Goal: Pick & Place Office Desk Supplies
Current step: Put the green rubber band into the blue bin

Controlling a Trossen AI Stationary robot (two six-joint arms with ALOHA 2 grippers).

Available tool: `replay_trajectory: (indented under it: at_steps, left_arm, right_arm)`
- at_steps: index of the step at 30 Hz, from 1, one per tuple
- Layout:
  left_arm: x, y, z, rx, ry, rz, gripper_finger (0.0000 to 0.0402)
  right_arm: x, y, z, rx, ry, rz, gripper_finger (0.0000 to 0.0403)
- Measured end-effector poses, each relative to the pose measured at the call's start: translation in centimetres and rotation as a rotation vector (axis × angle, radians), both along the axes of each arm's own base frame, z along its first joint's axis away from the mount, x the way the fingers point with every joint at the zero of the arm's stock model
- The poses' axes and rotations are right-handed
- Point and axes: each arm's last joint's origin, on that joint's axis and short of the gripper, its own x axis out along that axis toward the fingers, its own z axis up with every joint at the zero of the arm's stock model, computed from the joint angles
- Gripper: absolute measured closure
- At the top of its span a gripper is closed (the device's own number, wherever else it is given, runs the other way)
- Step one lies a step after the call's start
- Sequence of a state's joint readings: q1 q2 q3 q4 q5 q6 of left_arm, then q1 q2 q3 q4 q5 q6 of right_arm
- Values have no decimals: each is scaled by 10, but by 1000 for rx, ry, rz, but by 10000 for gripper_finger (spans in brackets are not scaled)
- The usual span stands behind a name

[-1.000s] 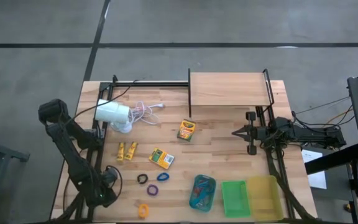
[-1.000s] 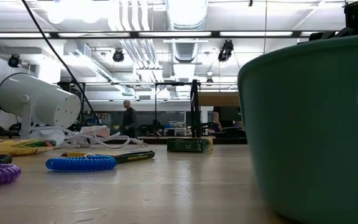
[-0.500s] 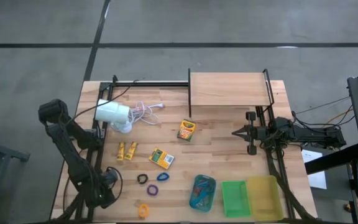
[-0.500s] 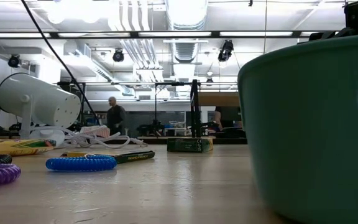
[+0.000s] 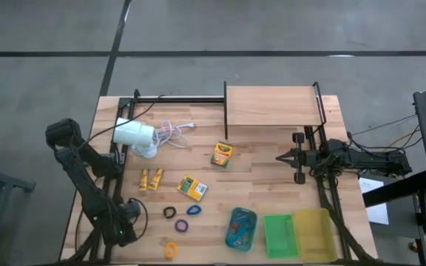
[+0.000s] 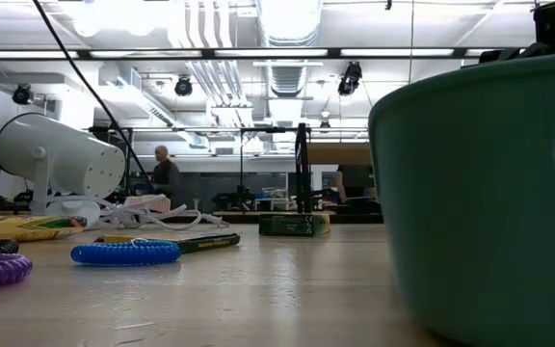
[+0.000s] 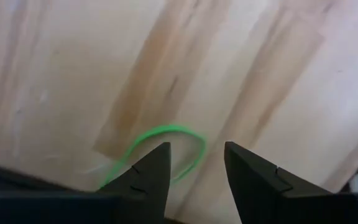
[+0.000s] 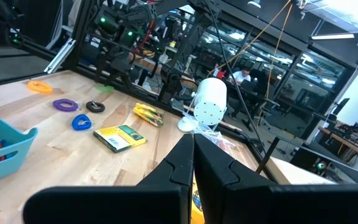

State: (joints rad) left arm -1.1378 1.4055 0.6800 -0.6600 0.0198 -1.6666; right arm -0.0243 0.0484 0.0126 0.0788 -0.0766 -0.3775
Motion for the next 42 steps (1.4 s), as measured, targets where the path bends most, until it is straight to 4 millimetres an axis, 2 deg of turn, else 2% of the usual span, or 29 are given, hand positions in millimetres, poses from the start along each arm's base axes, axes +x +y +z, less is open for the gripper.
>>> replay_trajectory:
  at_steps: [11, 19, 26, 32, 42]
  left_arm:
    - [1, -1, 0, -21, 23, 22, 243]
    - [4, -7, -17, 36, 71, 8, 242]
    - [6, -9, -15, 55, 68, 10, 248]
    - [8, -8, -15, 62, 39, 21, 289]
    - [14, -10, -14, 35, -15, 42, 393]
  right_arm:
    - [0, 0, 0, 0, 0, 0, 394]
    - [0, 0, 0, 0, 0, 0, 394]
    - [0, 0, 0, 0, 0, 0, 394]
    - [0, 0, 0, 0, 0, 0, 394]
    - [0, 0, 0, 0, 0, 0, 394]
